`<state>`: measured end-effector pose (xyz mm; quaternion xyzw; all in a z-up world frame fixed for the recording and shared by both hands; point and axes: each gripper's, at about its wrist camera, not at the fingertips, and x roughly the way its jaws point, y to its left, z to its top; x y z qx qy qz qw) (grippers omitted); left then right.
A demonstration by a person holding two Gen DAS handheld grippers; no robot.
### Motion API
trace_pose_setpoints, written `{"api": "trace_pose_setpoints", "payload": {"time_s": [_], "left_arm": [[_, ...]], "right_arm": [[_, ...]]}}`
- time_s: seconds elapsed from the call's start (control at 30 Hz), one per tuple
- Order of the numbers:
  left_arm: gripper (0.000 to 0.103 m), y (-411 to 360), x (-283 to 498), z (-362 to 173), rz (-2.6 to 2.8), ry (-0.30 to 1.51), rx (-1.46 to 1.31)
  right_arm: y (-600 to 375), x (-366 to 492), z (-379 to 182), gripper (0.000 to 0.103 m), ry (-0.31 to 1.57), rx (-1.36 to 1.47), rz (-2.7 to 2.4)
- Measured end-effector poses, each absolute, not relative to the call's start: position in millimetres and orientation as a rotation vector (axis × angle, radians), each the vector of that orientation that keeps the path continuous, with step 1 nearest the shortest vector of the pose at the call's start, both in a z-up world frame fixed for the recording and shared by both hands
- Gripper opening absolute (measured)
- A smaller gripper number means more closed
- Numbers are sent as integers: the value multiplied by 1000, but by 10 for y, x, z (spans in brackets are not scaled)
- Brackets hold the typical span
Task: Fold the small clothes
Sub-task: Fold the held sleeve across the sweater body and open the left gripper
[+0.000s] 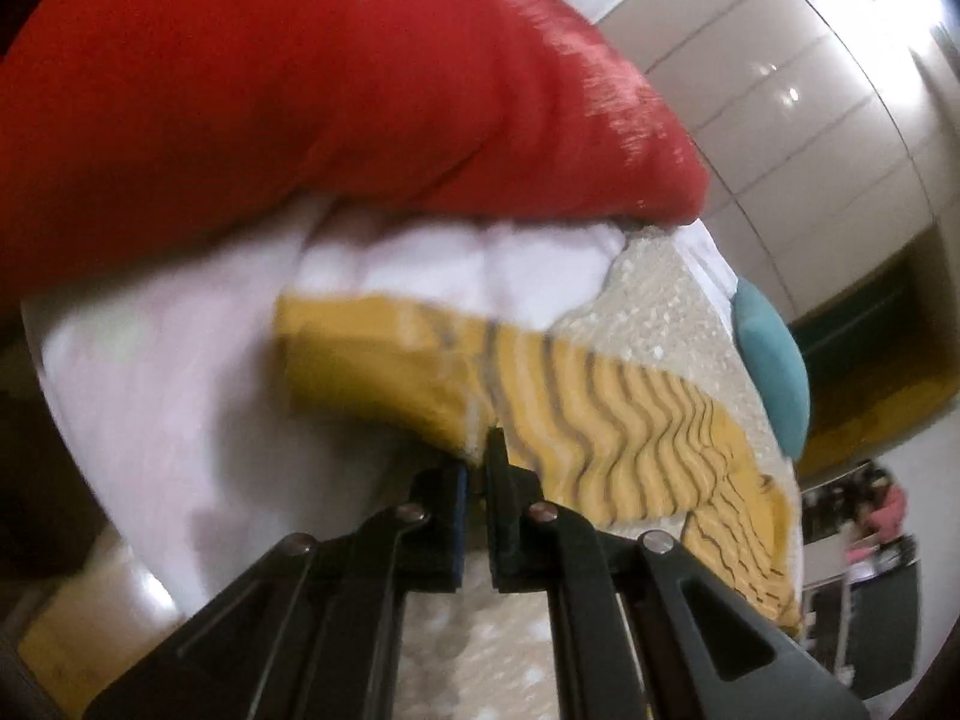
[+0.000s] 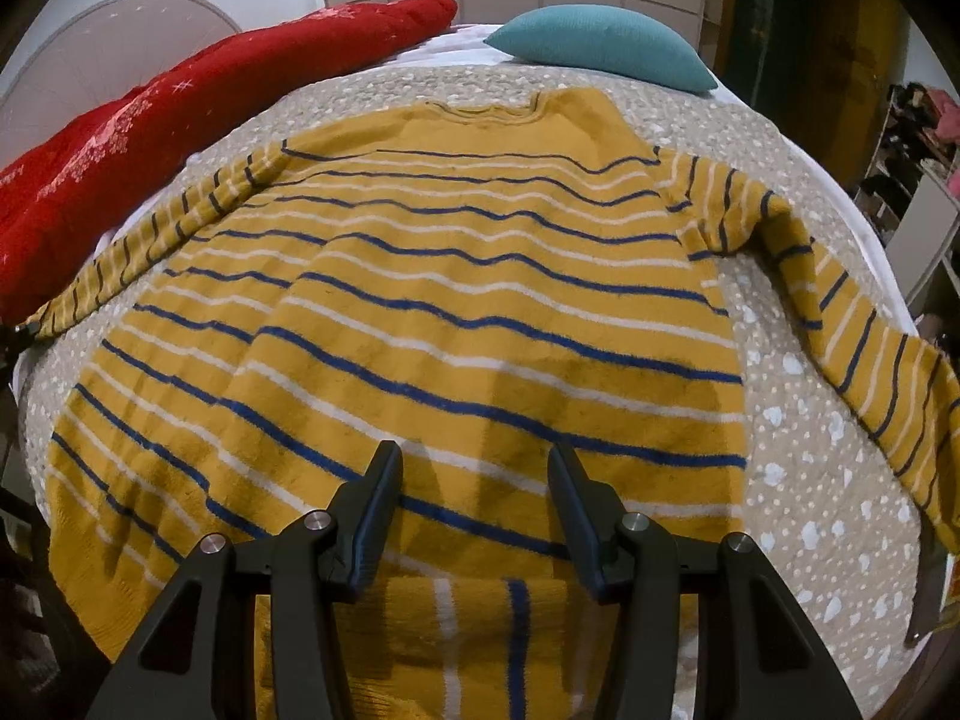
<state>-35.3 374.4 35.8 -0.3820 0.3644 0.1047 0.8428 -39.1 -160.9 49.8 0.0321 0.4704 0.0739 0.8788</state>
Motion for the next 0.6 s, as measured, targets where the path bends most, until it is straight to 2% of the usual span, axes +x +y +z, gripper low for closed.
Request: {"api": "trace_pose_setpoints", "payload": {"time_s": [0.17,0.37,0.5,0.6], "left_arm": [[5,3113,152,1099,135,726,-607],[5,1439,880,1738,-188,731,-381],[5,241,1267,1681,-389,803,-295],[5,-521,1462,1339,-456,907,-237]], "right_arm": [[-1723,-471,498,54,961,113,152],[-2066,-656,580,54,905,196,121],[-2375,-774,563,54,888,273,88],[-2614,-850,500,54,888,325,48]]}}
